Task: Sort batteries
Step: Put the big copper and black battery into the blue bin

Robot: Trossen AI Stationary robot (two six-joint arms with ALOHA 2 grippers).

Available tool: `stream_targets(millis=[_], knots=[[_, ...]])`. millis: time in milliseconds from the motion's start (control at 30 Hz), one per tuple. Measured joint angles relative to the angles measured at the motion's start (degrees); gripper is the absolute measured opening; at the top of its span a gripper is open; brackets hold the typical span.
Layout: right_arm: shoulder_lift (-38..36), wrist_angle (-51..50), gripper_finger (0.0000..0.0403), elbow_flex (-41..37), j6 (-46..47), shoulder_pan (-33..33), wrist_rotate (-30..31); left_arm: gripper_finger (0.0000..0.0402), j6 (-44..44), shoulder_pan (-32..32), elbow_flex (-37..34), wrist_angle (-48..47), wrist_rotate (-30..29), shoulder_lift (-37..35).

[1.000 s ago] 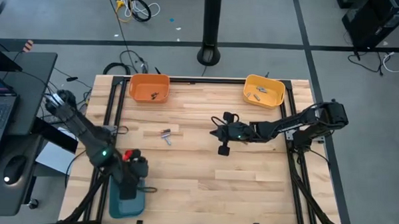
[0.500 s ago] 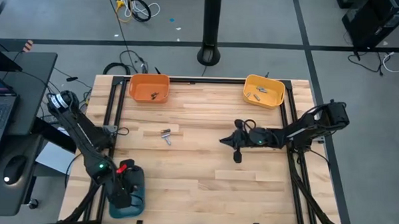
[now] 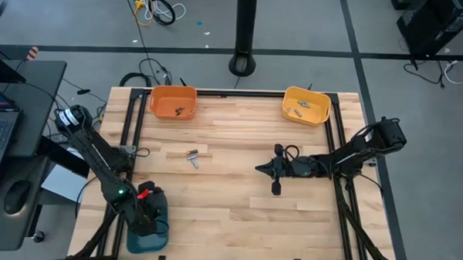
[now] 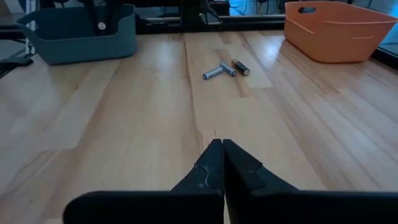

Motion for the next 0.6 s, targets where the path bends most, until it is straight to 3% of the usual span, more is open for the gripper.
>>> stream_targets(millis=[233, 600], knots=[[0.00, 0.48, 0.0006, 0.00, 0.84, 0.00, 0.04, 0.0095, 0.69, 1.24, 0.02, 2.48, -1.02, 0.00], [0.00, 0.84, 0.0009, 0.00, 0.48, 0.00, 0.04, 0.0095, 0.72, 1.83, 0.00, 3.90, -1.05, -0.02]])
